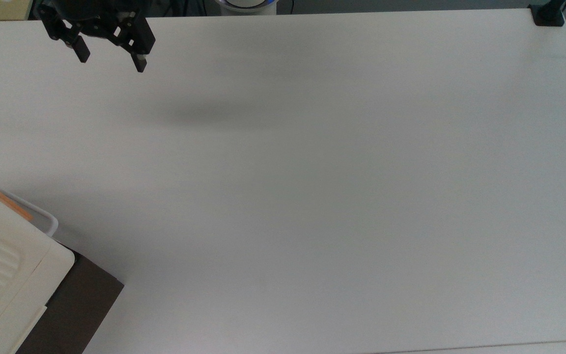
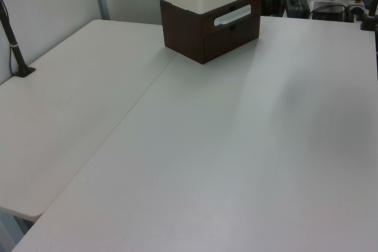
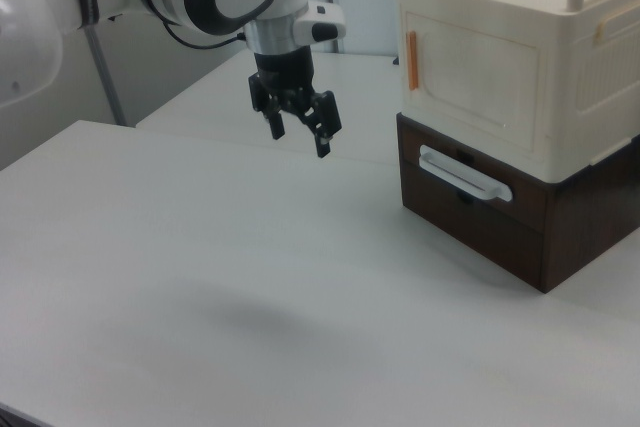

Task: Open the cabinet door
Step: 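Move the gripper toward the orange handle of the cream cabinet door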

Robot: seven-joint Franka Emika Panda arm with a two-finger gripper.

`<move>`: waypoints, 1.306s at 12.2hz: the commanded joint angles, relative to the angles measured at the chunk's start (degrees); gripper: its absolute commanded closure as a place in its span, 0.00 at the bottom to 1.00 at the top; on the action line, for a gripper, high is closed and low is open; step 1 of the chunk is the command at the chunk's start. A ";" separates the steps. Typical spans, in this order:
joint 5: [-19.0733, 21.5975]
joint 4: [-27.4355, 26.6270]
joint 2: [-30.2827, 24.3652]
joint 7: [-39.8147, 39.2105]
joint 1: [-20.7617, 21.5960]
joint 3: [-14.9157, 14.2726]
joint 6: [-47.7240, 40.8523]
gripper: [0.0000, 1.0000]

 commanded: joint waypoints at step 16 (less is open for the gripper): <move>3.16 -1.58 8.34 6.49 -0.01 -0.68 39.45 0.00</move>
